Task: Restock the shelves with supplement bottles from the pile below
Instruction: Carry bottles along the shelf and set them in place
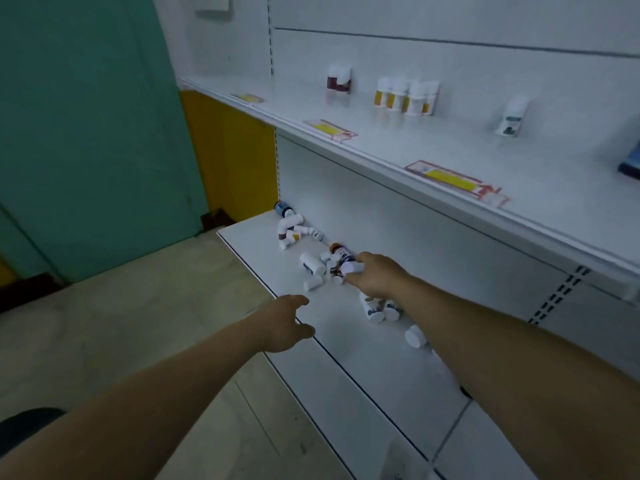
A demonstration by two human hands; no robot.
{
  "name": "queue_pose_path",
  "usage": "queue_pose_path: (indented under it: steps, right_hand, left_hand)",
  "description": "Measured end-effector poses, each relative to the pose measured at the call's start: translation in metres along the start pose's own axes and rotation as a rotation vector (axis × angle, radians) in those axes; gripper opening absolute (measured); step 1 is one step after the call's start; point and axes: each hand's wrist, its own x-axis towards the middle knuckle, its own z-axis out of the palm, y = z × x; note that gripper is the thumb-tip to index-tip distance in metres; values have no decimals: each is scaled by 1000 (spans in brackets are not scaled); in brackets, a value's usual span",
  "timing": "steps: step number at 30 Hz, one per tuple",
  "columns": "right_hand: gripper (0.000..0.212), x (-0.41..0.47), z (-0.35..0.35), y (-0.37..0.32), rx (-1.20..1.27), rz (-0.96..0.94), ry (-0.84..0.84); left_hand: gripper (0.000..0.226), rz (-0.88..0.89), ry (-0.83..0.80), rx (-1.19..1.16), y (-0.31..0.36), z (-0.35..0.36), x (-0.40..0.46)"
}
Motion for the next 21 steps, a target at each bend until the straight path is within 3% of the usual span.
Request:
queue_pose_path:
  steps: [11, 16, 19, 21]
  right_hand:
    - [45, 125, 60, -19, 128, 446, 38]
    - [29, 172, 85, -10, 172, 504, 64]
    - [59, 204, 103, 5, 164, 534, 129]
    - [63, 225, 114, 15, 125, 528, 117]
  left_hand:
    - [71, 221, -273, 149, -122, -60, 195]
    - [66, 267, -227, 187, -138, -63, 272]
    - [62, 333, -142, 176, -139, -41, 331]
    - [64, 389, -88, 209, -139, -21, 371]
